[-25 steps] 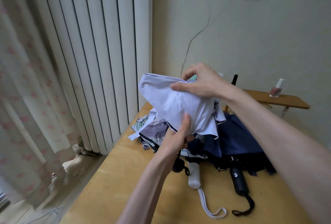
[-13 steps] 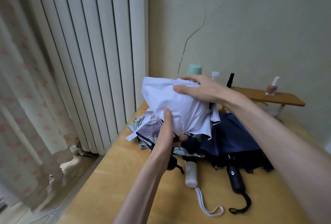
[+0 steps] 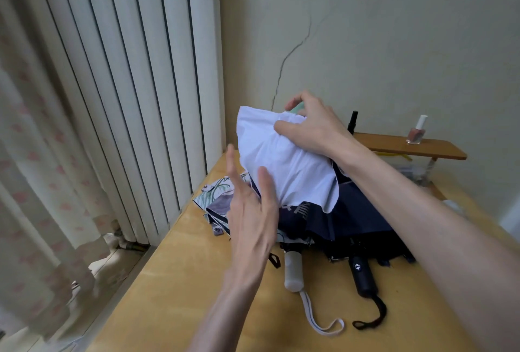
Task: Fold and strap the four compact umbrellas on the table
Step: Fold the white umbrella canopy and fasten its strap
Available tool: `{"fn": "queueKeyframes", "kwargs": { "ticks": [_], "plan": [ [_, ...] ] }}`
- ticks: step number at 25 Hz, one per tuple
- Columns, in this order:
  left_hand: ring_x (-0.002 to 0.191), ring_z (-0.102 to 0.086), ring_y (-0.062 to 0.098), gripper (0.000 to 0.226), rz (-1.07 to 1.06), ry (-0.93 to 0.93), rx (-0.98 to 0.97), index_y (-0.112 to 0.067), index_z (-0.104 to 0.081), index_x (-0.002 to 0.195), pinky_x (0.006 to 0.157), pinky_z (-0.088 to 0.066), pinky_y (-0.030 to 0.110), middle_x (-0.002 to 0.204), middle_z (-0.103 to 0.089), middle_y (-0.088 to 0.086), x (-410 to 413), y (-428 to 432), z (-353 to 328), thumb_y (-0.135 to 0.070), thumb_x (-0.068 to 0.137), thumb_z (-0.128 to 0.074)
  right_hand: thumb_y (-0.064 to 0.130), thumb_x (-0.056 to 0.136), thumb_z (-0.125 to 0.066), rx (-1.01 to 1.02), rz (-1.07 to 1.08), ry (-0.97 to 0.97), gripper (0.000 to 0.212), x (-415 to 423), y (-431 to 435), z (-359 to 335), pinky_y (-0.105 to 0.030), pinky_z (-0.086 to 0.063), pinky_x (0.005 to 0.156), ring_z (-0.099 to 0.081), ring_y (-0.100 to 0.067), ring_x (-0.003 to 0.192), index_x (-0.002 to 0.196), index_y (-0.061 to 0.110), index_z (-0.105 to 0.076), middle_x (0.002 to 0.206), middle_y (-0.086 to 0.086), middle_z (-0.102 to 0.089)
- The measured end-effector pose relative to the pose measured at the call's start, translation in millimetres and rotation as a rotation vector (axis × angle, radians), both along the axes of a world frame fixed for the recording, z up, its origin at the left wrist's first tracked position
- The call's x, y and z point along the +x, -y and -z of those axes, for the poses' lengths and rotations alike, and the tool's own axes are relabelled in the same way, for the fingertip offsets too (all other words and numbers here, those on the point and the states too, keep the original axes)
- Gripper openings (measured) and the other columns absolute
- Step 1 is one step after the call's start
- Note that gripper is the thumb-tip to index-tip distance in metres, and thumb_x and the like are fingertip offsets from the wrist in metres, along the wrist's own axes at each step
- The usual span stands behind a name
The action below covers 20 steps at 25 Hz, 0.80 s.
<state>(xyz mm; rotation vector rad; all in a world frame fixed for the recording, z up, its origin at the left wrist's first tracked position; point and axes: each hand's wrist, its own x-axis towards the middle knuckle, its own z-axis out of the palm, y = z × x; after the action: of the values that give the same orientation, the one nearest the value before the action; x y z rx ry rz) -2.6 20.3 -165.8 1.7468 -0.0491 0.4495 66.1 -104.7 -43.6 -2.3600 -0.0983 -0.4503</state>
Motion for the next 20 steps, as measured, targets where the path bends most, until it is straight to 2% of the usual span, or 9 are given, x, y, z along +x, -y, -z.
{"fn": "queueKeyframes", "kwargs": {
  "ticks": [3, 5, 7, 9, 11, 13, 15, 18, 20],
  "plan": [
    [0.115, -0.062, 0.019, 0.084, 0.151, 0.018, 0.122, -0.068, 0.004, 0.156, 0.09, -0.045, 0.038, 0.142, -0.057, -0.011, 0, 7, 3, -0.079, 0.091, -0.049, 0.041, 0.086, -0.071, 0.005, -0.011, -0.026, 0.036, -5, -2, -2, -0.036, -0.046, 0.084, -0.057, -0.021, 0.105, 0.117, 0.031, -0.056, 0.106, 0.003, -0.064],
    [0.122, -0.064, 0.017, 0.108, 0.227, -0.012, 0.099, -0.065, 0.01, 0.157, 0.095, -0.052, 0.037, 0.145, -0.058, -0.015, 5, 5, 9, -0.086, 0.079, -0.063, 0.041, 0.084, -0.073, 0.036, -0.053, -0.039, 0.034, -8, -4, -1, -0.035, -0.047, 0.079, -0.06, -0.018, 0.101, 0.113, 0.032, -0.058, 0.102, 0.005, -0.064],
    [0.126, -0.061, 0.011, 0.12, 0.271, -0.009, 0.043, -0.061, 0.002, 0.16, 0.099, -0.055, 0.038, 0.145, -0.055, -0.028, 11, 3, 16, -0.083, 0.069, -0.074, 0.042, 0.084, -0.075, 0.029, -0.094, -0.034, 0.033, -10, -7, 2, -0.032, -0.044, 0.072, -0.059, -0.016, 0.091, 0.111, 0.031, -0.059, 0.095, 0.007, -0.06],
    [0.111, -0.068, 0.019, 0.101, 0.305, 0.007, -0.089, -0.05, -0.034, 0.155, 0.088, -0.059, 0.041, 0.13, -0.067, -0.023, 18, 3, 22, -0.072, 0.07, -0.084, 0.048, 0.085, -0.077, 0.003, -0.131, -0.02, 0.033, -11, -10, 5, -0.029, -0.039, 0.066, -0.056, -0.011, 0.081, 0.108, 0.031, -0.061, 0.086, 0.009, -0.057],
    [0.083, -0.071, 0.02, 0.066, 0.288, -0.004, -0.185, -0.031, -0.062, 0.126, 0.071, -0.056, 0.036, 0.1, -0.075, -0.01, 21, 3, 24, -0.061, 0.072, -0.088, 0.058, 0.084, -0.077, -0.048, -0.198, -0.012, 0.035, -11, -11, 7, -0.028, -0.042, 0.069, -0.058, -0.007, 0.082, 0.107, 0.034, -0.064, 0.087, 0.011, -0.062],
    [0.061, -0.059, 0.008, 0.042, 0.269, -0.046, -0.283, -0.023, -0.065, 0.098, 0.059, -0.047, 0.026, 0.074, -0.068, -0.012, 23, 2, 23, -0.05, 0.076, -0.088, 0.062, 0.089, -0.073, -0.118, -0.296, -0.03, 0.039, -11, -5, 8, -0.028, -0.052, 0.088, -0.064, -0.004, 0.102, 0.119, 0.039, -0.067, 0.109, 0.014, -0.07],
    [0.049, -0.042, 0.007, 0.03, 0.281, -0.075, -0.377, -0.018, -0.056, 0.081, 0.049, -0.036, 0.02, 0.059, -0.053, -0.013, 25, -2, 22, -0.032, 0.082, -0.084, 0.056, 0.096, -0.069, -0.094, -0.386, -0.036, 0.045, -15, 6, 15, -0.024, -0.046, 0.106, -0.059, -0.001, 0.123, 0.137, 0.037, -0.064, 0.132, 0.017, -0.065],
    [0.055, -0.027, 0.014, 0.024, 0.315, -0.122, -0.433, 0.0, -0.048, 0.087, 0.044, -0.026, 0.019, 0.066, -0.039, 0.008, 28, -7, 23, -0.017, 0.083, -0.064, 0.043, 0.099, -0.07, 0.149, -0.39, 0.08, 0.044, -28, 21, 40, -0.03, -0.043, 0.113, -0.053, -0.002, 0.133, 0.142, 0.034, -0.062, 0.142, 0.013, -0.06],
    [0.057, -0.03, 0.015, 0.027, 0.317, -0.144, -0.409, -0.006, -0.05, 0.097, 0.046, -0.026, 0.02, 0.072, -0.038, 0.009, 29, -7, 26, -0.027, 0.103, -0.066, 0.022, 0.095, -0.068, 0.208, -0.395, 0.183, 0.044, -37, 31, 61, -0.032, -0.042, 0.116, -0.052, -0.007, 0.138, 0.138, 0.029, -0.065, 0.142, 0.008, -0.06]
  ]
}}
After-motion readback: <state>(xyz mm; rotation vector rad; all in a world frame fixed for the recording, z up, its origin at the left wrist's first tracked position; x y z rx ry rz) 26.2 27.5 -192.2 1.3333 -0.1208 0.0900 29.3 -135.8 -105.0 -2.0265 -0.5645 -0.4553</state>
